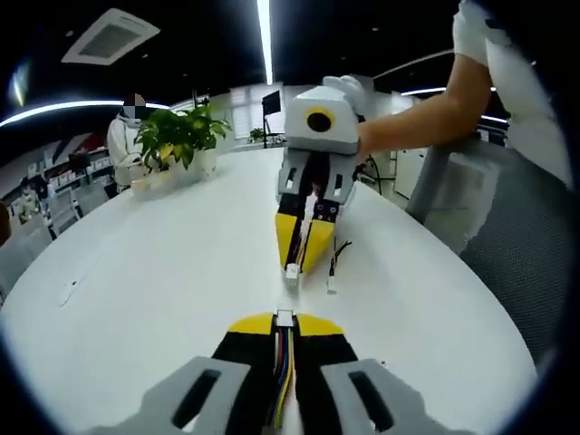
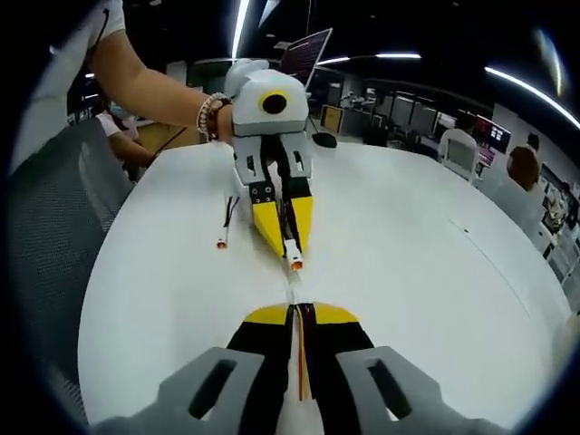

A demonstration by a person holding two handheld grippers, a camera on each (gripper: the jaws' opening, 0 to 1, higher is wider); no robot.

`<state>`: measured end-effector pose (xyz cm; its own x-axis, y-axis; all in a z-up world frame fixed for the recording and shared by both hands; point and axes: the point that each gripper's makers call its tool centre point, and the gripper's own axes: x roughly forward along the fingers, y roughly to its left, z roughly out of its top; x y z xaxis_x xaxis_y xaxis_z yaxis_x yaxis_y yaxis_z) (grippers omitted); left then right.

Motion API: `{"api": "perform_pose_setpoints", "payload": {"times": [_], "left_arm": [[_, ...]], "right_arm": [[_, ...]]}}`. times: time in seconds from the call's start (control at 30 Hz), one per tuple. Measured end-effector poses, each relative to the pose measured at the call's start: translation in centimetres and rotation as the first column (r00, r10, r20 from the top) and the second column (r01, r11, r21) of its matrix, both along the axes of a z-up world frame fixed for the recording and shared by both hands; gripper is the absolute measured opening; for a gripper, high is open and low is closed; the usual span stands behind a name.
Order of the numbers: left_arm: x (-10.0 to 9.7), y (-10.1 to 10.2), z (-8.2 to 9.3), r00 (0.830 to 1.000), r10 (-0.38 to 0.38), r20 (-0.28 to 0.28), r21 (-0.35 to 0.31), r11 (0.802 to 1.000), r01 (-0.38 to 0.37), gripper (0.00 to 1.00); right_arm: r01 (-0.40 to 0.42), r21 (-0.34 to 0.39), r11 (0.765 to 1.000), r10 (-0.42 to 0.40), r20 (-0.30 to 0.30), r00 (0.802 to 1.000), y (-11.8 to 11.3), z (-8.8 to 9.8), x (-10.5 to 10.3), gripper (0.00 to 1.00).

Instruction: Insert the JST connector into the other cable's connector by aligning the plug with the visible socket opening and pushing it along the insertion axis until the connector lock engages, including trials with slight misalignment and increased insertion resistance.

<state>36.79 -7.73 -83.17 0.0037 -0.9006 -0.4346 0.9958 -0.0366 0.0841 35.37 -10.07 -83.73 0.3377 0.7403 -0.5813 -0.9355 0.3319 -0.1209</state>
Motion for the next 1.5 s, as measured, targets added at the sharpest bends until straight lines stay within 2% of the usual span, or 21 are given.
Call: {"api": "perform_pose_setpoints", "payload": {"times": [0.17, 0.27, 0.93, 1.5], "left_arm": [[-0.7, -0.3, 0.0, 1.000, -0.028, -0.014, -0.002, 1.000, 0.028, 0.00], [-0.7, -0.4, 0.0, 1.000, -0.025, -0.009, 0.002, 1.000, 0.025, 0.00], [-1.1, -0.3, 0.6, 1.000, -0.028, -0.006, -0.008, 1.000, 0.028, 0.00], [-1.5, -0.3, 0.8, 0.999, -0.045, 0.003, 0.006, 0.999, 0.045, 0.00]], "right_arm": [[-0.013, 0.000, 1.000, 0.013, -0.002, 1.000, 0.3, -0.1, -0.2, 0.04], [-0.016, 0.021, 1.000, 0.016, 0.000, 1.000, 0.6, 0.2, -0.2, 0.04], [-0.035, 0.038, 0.999, 0.035, 0.003, 0.999, 1.1, 0.8, -0.5, 0.04], [-0.065, 0.020, 0.998, 0.064, 0.016, 0.998, 1.7, 1.1, -0.9, 0.04]]}}
